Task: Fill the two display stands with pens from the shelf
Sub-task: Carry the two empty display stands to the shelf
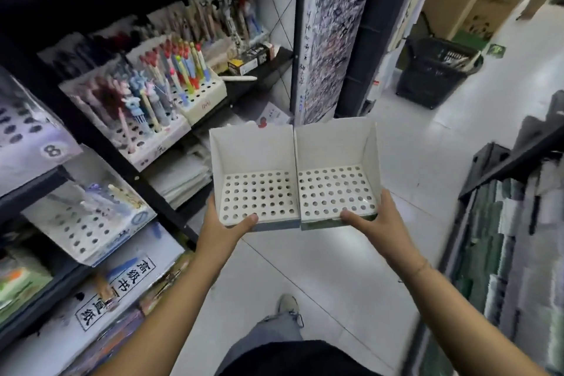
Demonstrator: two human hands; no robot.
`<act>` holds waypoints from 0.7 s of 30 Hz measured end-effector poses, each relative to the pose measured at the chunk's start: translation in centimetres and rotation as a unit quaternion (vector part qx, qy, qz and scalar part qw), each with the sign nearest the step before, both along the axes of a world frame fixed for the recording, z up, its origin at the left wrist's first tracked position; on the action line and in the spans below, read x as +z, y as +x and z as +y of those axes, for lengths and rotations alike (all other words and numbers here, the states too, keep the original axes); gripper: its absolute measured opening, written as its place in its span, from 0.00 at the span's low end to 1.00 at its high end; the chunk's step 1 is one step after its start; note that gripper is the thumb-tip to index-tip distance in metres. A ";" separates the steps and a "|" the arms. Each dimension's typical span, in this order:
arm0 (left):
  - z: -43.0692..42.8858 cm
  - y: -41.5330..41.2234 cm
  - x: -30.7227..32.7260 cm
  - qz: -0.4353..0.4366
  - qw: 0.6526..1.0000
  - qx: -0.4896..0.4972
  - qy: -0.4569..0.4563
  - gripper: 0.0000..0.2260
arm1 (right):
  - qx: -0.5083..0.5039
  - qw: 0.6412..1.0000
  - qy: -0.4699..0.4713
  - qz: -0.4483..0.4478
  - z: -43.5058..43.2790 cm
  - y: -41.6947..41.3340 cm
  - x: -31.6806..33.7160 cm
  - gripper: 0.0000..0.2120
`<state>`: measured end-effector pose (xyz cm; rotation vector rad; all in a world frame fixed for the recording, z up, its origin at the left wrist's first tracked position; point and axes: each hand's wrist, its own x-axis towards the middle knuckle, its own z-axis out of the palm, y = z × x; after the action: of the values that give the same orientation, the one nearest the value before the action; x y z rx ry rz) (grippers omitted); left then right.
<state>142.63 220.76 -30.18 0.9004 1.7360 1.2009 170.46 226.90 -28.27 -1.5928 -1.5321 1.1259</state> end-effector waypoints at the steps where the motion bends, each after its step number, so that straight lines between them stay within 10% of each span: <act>1: 1.3 -0.5 -0.2 0.000 1.000 0.011 0.000 0.31 | 0.017 1.000 0.000 0.006 2.0 -0.5 0.0 0.32; 21: 14.9 -0.8 6.4 0.026 0.941 0.336 0.031 0.32 | 0.380 0.918 0.105 0.035 32.0 -10.1 5.4 0.35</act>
<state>141.82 235.61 -23.77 0.3652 2.1424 1.6763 160.36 258.86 -22.91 -0.7937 -2.2151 1.3224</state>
